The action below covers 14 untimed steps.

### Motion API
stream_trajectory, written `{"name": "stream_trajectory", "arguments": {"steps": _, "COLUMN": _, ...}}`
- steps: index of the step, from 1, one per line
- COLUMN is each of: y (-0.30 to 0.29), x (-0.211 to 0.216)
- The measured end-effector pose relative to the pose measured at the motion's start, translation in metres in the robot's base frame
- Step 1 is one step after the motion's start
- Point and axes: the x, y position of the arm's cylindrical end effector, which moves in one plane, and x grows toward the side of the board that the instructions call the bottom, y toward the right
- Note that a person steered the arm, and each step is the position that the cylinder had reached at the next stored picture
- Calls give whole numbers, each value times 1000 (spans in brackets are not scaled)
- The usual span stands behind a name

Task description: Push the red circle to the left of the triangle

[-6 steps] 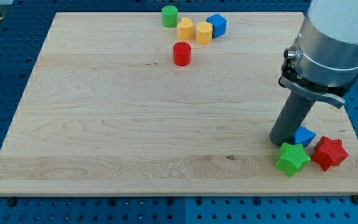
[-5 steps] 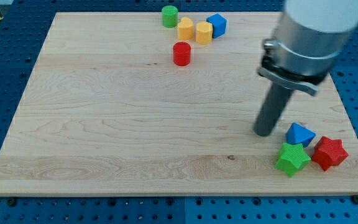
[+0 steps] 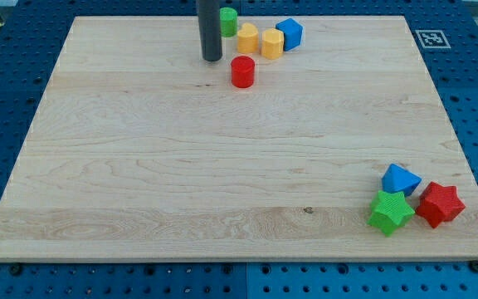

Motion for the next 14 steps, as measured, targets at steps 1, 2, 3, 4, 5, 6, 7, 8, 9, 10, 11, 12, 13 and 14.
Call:
{"name": "stream_trajectory", "arguments": {"steps": 1, "y": 11, "x": 4}}
{"name": "stream_trajectory", "arguments": {"steps": 2, "y": 30, "x": 15}}
{"name": "stream_trajectory", "arguments": {"steps": 3, "y": 53, "x": 29}}
{"name": "stream_trajectory", "arguments": {"steps": 4, "y": 69, "x": 42}}
{"name": "stream_trajectory", "arguments": {"steps": 5, "y": 67, "x": 50}}
{"name": "stream_trajectory", "arguments": {"steps": 6, "y": 44, "x": 57}}
{"name": "stream_trajectory", "arguments": {"steps": 7, "y": 51, "x": 66}}
{"name": "stream_trajectory", "arguments": {"steps": 8, "y": 76, "x": 72}}
{"name": "stream_trajectory", "arguments": {"steps": 9, "y": 78, "x": 89}}
{"name": "stream_trajectory", "arguments": {"steps": 10, "y": 80, "x": 105}}
{"name": "stream_trajectory", "arguments": {"steps": 11, "y": 90, "x": 113}}
{"name": "stream_trajectory", "arguments": {"steps": 12, "y": 97, "x": 118}}
{"name": "stream_trajectory", "arguments": {"steps": 13, "y": 105, "x": 123}}
{"name": "stream_trajectory", "arguments": {"steps": 14, "y": 117, "x": 137}}
